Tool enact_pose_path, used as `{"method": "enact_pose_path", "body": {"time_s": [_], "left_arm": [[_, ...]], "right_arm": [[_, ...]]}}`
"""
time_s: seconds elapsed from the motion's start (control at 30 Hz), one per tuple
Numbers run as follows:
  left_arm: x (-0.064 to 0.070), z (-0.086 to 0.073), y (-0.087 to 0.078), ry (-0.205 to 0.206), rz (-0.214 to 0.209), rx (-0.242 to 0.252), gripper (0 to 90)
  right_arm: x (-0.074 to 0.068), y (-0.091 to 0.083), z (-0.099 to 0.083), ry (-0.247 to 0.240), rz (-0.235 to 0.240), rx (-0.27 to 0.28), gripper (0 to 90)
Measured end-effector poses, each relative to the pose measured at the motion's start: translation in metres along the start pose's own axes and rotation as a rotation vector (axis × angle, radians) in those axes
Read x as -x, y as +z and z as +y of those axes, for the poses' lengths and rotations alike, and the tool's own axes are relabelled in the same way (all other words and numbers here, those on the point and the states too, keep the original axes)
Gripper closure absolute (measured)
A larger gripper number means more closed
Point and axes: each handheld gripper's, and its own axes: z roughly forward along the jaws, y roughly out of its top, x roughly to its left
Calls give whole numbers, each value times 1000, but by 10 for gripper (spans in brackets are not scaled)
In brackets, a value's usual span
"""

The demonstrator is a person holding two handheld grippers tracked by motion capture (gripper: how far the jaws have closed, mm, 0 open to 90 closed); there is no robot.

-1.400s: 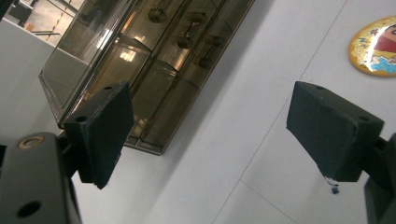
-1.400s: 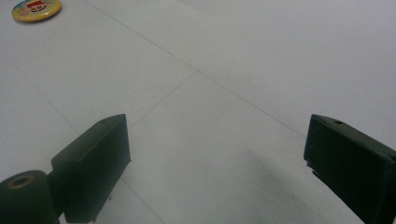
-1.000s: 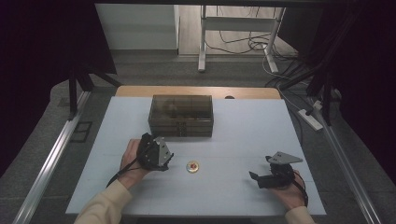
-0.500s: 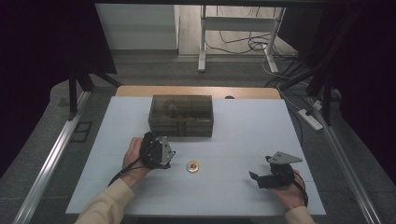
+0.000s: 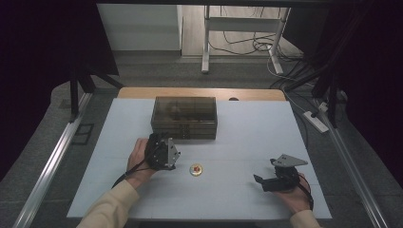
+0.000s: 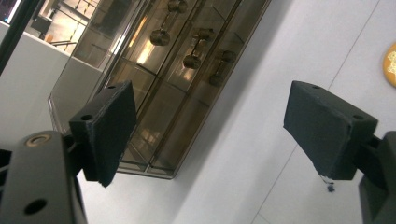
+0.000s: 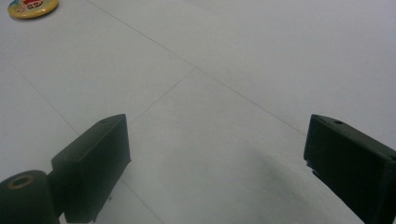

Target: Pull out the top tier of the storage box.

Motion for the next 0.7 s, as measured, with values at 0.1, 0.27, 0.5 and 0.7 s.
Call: {"method": "enact_pose_path", "body": {"time_s": [0.1, 0.27, 0.5, 0.7], "left_arm": [[0, 1, 1, 5, 5, 2, 177], [0, 4, 3, 10, 14, 7, 183], [0, 6, 6, 13, 21, 11, 192], [-1, 7, 7, 15, 30, 16, 197]], "right_arm": [[0, 0, 0, 1, 0, 1, 69], [0, 0, 0, 2, 0, 1, 69], [0, 0, 0, 3, -1, 1, 69], [0, 0, 0, 3, 3, 1, 70]]}}
